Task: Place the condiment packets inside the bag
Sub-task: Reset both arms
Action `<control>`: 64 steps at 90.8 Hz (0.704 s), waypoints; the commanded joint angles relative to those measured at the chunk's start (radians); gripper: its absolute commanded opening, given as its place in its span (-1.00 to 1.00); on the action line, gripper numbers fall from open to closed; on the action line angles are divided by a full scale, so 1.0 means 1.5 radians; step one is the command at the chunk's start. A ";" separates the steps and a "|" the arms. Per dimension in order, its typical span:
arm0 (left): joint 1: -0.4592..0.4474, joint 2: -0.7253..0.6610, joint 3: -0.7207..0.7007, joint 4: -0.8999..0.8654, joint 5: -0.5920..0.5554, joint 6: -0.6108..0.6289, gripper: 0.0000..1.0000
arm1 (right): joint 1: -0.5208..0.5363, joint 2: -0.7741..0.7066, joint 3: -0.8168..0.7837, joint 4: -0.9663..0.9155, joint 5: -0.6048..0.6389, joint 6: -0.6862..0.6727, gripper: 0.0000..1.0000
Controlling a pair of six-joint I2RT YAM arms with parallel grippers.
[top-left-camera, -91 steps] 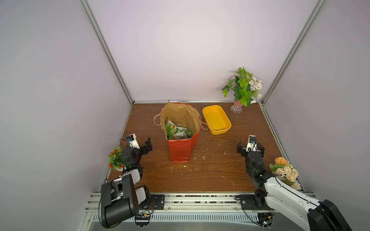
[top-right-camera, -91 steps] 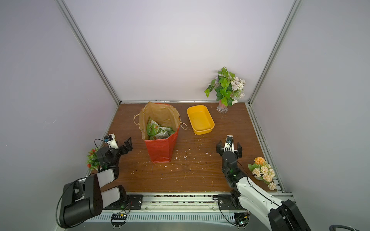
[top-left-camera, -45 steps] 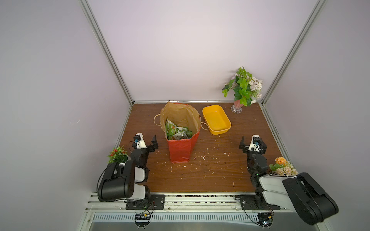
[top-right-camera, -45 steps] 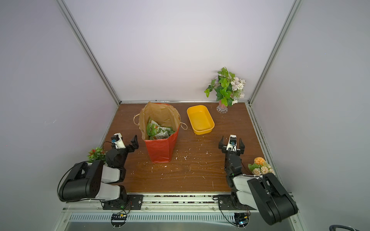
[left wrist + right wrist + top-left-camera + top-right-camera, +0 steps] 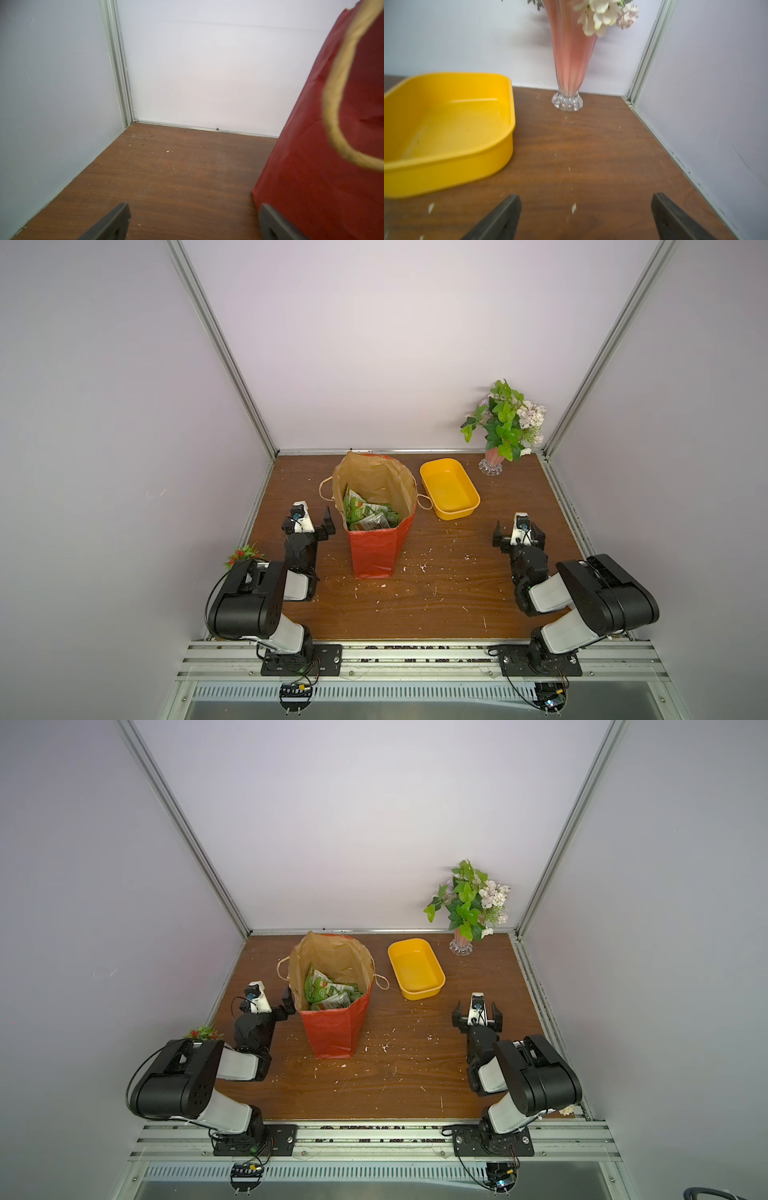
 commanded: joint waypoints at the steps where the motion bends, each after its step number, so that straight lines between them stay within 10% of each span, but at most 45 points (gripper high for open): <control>1: -0.008 0.002 -0.002 -0.046 -0.017 0.010 1.00 | -0.033 -0.014 0.021 -0.065 -0.067 0.049 0.99; 64: -0.009 -0.001 -0.002 -0.046 -0.016 0.010 1.00 | -0.035 -0.014 0.015 -0.051 -0.068 0.048 0.99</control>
